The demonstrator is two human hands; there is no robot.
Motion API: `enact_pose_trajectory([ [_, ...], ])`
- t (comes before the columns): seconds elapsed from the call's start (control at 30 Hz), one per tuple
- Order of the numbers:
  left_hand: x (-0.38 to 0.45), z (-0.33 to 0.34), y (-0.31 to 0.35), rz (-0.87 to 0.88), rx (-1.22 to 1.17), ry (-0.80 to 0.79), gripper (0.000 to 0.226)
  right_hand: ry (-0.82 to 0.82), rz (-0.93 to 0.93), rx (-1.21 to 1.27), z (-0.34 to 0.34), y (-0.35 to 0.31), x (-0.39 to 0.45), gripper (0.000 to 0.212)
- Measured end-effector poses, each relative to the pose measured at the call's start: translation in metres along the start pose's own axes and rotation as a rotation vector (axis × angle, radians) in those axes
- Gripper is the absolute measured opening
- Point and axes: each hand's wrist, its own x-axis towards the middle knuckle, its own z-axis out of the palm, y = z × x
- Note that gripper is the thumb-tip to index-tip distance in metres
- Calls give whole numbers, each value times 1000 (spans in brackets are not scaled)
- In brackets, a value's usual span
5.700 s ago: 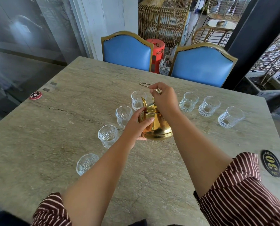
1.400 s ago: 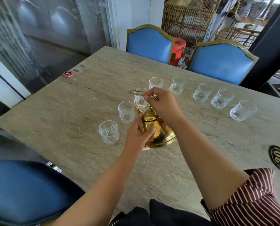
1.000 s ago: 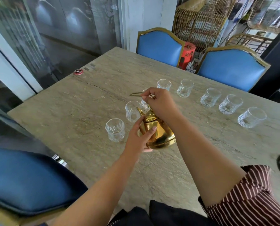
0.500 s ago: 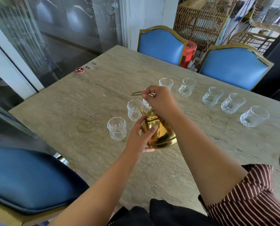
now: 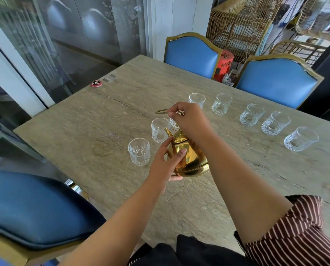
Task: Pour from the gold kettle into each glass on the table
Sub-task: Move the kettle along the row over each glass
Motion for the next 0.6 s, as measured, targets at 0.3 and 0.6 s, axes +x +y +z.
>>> enact_pose_trajectory([
  [0.3, -3, -1, 1, 1, 19, 11, 49, 8, -16, -2, 2, 2, 0, 12],
  [0.6, -2, 0, 2, -17, 14, 18, 47, 12, -13, -6, 0, 0, -1, 13],
])
